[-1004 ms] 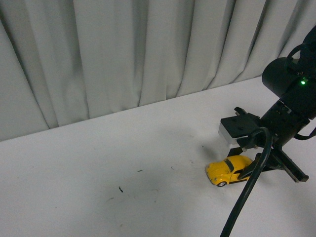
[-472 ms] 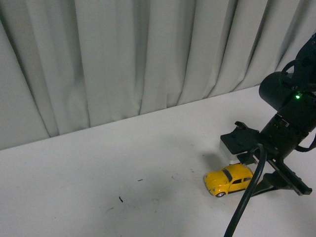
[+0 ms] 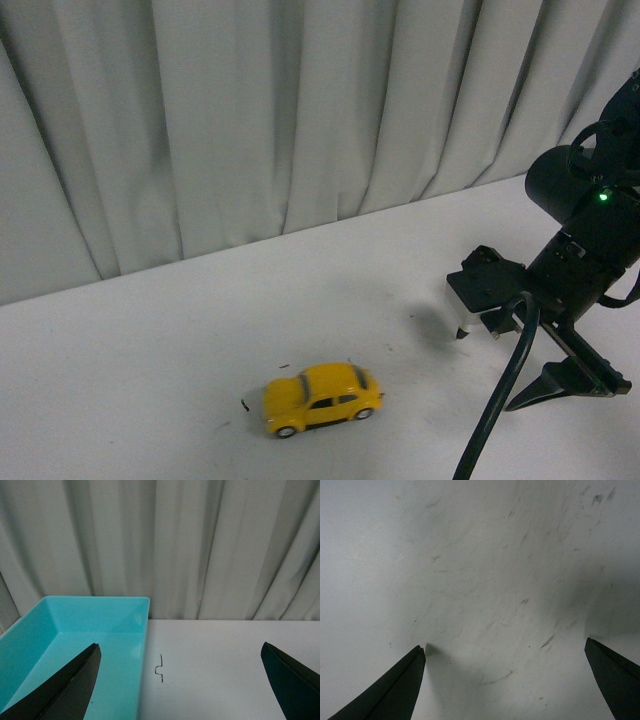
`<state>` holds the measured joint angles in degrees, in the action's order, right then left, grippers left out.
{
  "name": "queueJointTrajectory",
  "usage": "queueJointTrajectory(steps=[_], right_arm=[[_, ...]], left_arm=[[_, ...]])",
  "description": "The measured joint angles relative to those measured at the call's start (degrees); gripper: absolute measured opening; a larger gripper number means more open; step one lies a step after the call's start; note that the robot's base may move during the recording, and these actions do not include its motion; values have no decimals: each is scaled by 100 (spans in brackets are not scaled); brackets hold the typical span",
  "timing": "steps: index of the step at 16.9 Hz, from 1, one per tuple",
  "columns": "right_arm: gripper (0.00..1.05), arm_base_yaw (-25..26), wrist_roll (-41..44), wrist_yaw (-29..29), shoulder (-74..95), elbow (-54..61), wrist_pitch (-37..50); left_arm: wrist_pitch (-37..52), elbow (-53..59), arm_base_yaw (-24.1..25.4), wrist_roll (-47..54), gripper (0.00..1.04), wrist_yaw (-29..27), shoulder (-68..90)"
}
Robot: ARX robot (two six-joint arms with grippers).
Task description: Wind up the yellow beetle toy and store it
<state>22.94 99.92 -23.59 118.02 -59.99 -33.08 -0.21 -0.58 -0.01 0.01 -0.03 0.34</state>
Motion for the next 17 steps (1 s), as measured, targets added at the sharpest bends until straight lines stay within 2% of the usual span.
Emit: queueJointTrajectory(steps=[17], right_arm=[[98, -48, 0, 4, 0, 20, 199]], left_arm=[[2, 0, 0, 0, 98, 0, 0]])
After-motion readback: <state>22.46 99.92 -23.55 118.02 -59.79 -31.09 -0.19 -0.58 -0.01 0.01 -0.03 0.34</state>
